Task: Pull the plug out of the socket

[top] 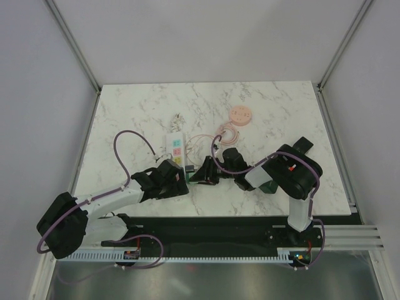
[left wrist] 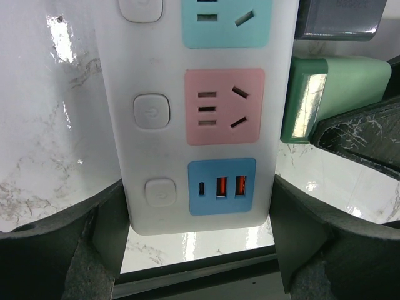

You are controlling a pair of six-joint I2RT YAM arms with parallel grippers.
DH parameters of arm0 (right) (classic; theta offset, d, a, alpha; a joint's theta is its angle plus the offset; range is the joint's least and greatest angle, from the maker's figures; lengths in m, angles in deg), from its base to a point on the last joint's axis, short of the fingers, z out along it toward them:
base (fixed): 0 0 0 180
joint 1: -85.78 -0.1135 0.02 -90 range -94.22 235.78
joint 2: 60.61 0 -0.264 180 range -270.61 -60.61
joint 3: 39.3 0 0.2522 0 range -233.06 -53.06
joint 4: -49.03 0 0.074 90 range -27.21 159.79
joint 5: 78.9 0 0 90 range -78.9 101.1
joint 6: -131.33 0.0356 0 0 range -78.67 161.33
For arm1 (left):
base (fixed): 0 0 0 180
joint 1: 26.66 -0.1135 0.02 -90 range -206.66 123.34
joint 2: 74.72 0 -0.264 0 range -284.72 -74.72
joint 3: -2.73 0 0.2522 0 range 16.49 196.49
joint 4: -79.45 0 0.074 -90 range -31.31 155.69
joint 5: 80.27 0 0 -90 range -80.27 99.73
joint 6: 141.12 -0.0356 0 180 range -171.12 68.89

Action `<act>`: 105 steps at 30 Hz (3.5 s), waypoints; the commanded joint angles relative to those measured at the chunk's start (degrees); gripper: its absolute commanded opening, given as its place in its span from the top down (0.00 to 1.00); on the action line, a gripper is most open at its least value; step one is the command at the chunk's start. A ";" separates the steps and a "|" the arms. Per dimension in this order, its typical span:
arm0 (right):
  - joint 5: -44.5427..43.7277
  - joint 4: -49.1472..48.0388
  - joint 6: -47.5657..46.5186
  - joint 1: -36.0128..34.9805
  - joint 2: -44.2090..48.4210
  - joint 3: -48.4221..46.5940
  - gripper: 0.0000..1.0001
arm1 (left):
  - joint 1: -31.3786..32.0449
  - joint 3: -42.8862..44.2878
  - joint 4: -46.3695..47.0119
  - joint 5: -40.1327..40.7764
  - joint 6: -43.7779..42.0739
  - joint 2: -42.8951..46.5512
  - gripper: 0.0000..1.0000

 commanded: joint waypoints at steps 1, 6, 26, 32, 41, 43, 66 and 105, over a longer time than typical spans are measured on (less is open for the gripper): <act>-0.79 -4.43 0.47 -0.26 0.05 0.47 0.57 | 0.29 -4.44 2.36 -3.28 4.69 -2.04 0.98; -1.67 -3.03 -0.58 -0.08 0.49 1.00 0.65 | 0.29 -4.79 2.54 -3.11 5.40 -2.13 0.98; 0.96 -16.46 6.97 4.57 -1.36 7.85 1.00 | 0.20 -5.50 2.63 -1.88 8.47 -1.95 0.98; 1.76 -21.66 10.40 5.01 -2.94 9.43 1.00 | 0.20 -5.23 2.54 -2.05 8.74 -2.74 0.98; -7.29 12.39 -8.30 2.82 8.65 2.50 1.00 | 0.20 -4.71 2.37 -2.14 9.09 -4.23 0.98; -8.17 15.25 -10.60 2.73 9.97 1.71 1.00 | 0.20 -4.62 2.19 -2.14 9.09 -4.41 0.98; 0.28 8.36 -10.90 5.28 7.33 4.52 1.00 | 0.20 -4.71 2.28 -2.67 8.65 -4.15 0.98; 8.88 -7.17 -1.37 8.09 6.19 10.93 1.00 | 0.12 -4.97 2.19 -3.11 8.74 -3.36 0.98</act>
